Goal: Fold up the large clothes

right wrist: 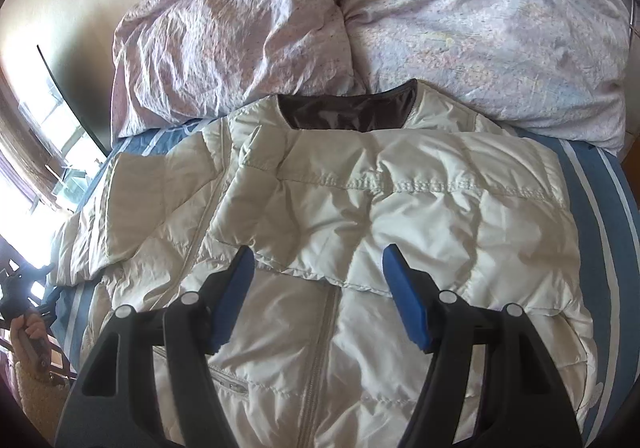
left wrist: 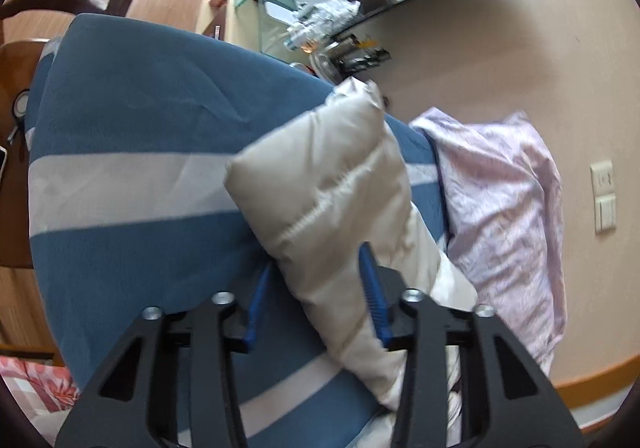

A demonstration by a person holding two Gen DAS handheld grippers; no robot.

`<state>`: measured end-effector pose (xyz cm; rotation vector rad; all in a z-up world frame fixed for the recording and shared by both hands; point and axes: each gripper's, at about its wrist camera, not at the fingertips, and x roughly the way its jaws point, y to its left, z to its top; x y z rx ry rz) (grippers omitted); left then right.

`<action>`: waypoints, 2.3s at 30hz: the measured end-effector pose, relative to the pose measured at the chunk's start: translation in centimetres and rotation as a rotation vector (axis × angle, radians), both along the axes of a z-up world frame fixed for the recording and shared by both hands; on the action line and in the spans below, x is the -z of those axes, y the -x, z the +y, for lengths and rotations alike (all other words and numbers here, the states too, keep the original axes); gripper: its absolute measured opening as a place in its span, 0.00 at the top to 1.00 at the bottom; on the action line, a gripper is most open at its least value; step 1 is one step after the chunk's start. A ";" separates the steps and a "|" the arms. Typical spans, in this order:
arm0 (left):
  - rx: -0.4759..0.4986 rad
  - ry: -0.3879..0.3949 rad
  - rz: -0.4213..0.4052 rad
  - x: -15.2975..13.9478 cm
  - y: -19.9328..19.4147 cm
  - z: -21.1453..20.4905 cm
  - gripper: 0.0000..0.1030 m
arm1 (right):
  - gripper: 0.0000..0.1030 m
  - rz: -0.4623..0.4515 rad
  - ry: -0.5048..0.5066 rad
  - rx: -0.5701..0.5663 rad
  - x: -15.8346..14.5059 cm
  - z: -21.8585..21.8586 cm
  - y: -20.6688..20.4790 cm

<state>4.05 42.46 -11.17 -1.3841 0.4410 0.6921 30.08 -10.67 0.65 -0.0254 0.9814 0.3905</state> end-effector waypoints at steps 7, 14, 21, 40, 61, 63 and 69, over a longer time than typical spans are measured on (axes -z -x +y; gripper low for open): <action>0.003 -0.094 -0.074 -3.6 -0.5 0.8 0.94 | 0.33 -0.011 -0.028 0.075 -0.5 -3.5 -0.3; 0.124 -0.309 -0.194 -13.8 -4.1 -2.0 0.94 | 0.33 -0.072 -0.068 0.158 -2.5 -7.4 -0.3; 0.361 -0.464 -0.325 -21.3 -9.6 -10.0 0.94 | 0.33 -0.087 -0.084 0.216 -3.2 -10.4 -0.2; 0.993 -0.420 -0.381 -19.2 -20.3 -31.1 0.94 | 0.33 -0.109 -0.119 0.231 -3.5 -13.5 0.3; 1.138 -0.496 -0.185 -13.9 -17.7 -31.0 0.17 | 0.40 0.162 -0.265 0.085 0.9 -9.2 -2.7; 1.075 -0.602 -0.102 -13.7 -16.2 -28.7 0.16 | 0.41 0.199 -0.254 0.086 1.9 -8.5 -3.2; 0.955 -0.702 0.108 -11.0 -12.3 -22.7 0.15 | 0.51 0.308 -0.234 0.083 5.4 -6.7 -4.2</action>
